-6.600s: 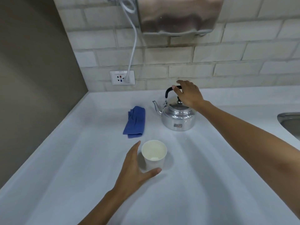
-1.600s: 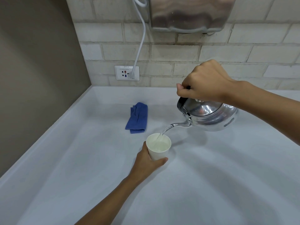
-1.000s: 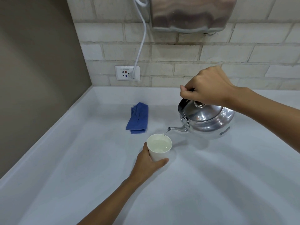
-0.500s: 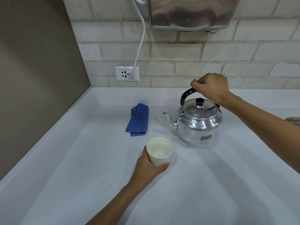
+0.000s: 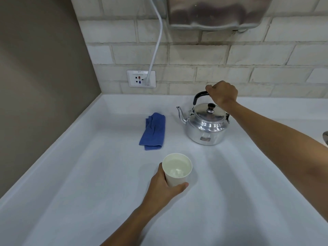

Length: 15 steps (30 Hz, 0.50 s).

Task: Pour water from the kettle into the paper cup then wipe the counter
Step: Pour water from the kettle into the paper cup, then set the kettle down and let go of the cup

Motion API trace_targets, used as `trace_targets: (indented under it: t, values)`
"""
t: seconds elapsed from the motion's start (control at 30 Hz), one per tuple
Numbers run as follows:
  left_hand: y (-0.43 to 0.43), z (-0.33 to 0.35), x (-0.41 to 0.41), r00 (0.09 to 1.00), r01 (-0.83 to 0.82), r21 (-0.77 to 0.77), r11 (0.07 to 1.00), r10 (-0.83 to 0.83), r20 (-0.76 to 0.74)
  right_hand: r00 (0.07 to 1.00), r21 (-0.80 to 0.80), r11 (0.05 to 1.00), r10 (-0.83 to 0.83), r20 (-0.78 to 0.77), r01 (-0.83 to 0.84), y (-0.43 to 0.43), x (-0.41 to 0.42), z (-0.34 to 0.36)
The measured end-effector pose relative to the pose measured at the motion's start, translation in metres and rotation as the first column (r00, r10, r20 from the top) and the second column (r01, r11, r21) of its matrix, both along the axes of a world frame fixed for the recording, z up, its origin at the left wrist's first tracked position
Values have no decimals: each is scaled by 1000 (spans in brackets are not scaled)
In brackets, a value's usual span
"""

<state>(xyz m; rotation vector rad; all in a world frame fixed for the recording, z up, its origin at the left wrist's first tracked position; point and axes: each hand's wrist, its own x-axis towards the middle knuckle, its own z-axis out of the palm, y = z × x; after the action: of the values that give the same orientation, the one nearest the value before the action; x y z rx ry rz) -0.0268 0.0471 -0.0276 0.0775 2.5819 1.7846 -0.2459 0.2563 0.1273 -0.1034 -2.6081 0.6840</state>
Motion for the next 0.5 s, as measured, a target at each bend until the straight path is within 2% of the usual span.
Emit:
trace_targets:
  t: [0.5]
  values:
    - [1,1,-1,1000,13,2,1000,-13,3,1000,70,997,-19,17,18,1,-10,-7]
